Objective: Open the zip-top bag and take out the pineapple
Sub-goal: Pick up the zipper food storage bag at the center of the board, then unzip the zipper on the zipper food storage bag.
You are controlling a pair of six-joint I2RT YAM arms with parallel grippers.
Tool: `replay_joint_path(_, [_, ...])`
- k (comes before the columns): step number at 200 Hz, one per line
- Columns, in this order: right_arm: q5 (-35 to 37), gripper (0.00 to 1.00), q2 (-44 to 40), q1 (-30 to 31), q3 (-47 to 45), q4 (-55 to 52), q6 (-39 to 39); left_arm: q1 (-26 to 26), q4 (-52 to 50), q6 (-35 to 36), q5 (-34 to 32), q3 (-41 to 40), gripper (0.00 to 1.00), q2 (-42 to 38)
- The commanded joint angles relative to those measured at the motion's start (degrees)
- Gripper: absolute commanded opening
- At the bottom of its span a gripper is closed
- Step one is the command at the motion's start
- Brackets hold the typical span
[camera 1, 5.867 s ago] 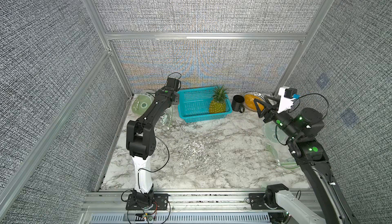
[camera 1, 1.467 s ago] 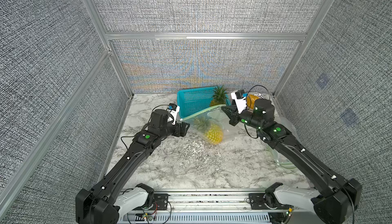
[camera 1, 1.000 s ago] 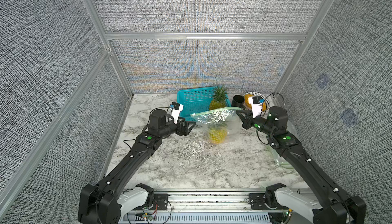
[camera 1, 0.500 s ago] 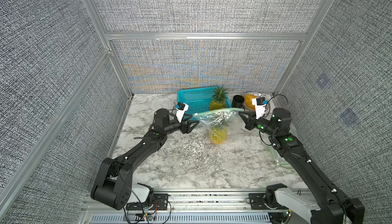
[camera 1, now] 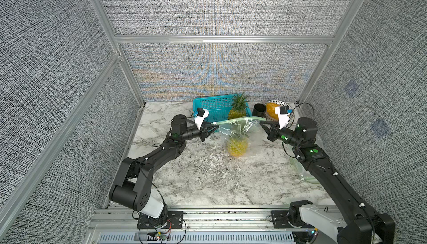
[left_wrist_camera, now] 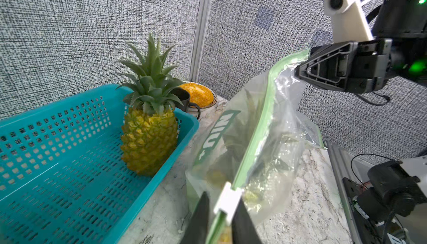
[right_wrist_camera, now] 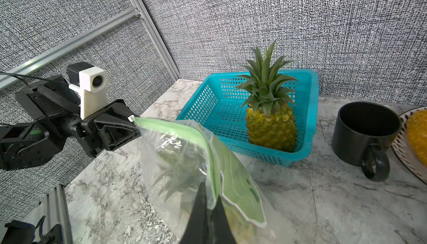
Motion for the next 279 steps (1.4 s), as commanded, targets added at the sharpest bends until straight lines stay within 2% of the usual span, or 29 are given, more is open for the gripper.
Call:
replay_joint_path(1, [-0.63, 0.00, 0.15, -0.01, 0.56, 0.59, -0.11, -0.06, 0.35, -0.29, 3.86, 1.23, 0.05, -0.44])
replay_joint_path(16, [-0.18, 0.00, -0.03, -0.03, 1.28, -0.79, -1.38, -0.05, -1.45, 0.29, 4.63, 1.80, 0.01, -1.20])
replay_joint_path(25, [1.07, 0.13, -0.29, -0.04, 2.07, -2.46, -2.71, -0.13, -3.88, 1.48, 4.94, 2.47, 0.00, -1.92])
replay_joint_path(37, [3.31, 0.37, -0.89, -0.01, 4.08, -5.40, -5.31, -0.22, -8.13, 3.73, 5.08, 3.55, 0.00, -2.87])
replay_joint_path(47, [5.96, 0.48, -1.39, -0.07, 6.61, -8.27, -7.92, -0.41, -12.10, 6.01, 5.28, 4.62, 0.00, -3.51])
replay_joint_path(79, [9.22, 0.57, 0.07, -0.02, 16.32, -16.12, -16.15, -1.08, -22.64, 11.56, 5.78, 8.51, 0.00, -4.24])
replay_joint_path(89, [7.82, 0.57, 1.45, -0.06, 19.39, -18.23, -18.24, -1.35, -25.16, 12.58, 6.04, 9.73, 0.00, -4.03])
replay_joint_path(114, [-7.07, 0.57, 6.30, 1.15, 27.29, -24.09, -27.66, -1.93, -29.51, 14.74, 5.35, 11.45, 0.00, -3.63])
replay_joint_path(133, [-12.30, 0.57, 11.48, 4.97, 34.69, -31.39, -36.11, -2.30, -31.04, 15.32, 4.66, 12.15, 0.00, -3.66])
replay_joint_path(163, [-10.06, 0.57, 20.75, 13.38, 44.78, -43.11, -46.89, -3.03, -32.21, 15.69, 4.13, 13.05, 0.00, -3.66])
replay_joint_path(201, [-7.84, 0.55, 28.62, 19.60, 51.88, -49.58, -53.06, -3.66, -34.61, 16.61, 3.59, 14.60, 0.00, -3.10])
replay_joint_path(239, [-6.00, 0.52, 35.12, 21.87, 58.85, -56.01, -57.13, -3.85, -35.16, 17.06, 3.39, 15.04, 0.00, -3.27])
replay_joint_path(267, [-4.85, 0.42, 40.02, 22.65, 63.93, -60.99, -58.87, -3.85, -35.60, 17.28, 3.27, 15.38, 0.00, -3.28])
replay_joint_path(279, [-4.83, 0.41, 40.78, 22.76, 64.20, -61.04, -58.91, -3.91, -35.87, 17.65, 3.24, 15.43, 0.00, -3.24])
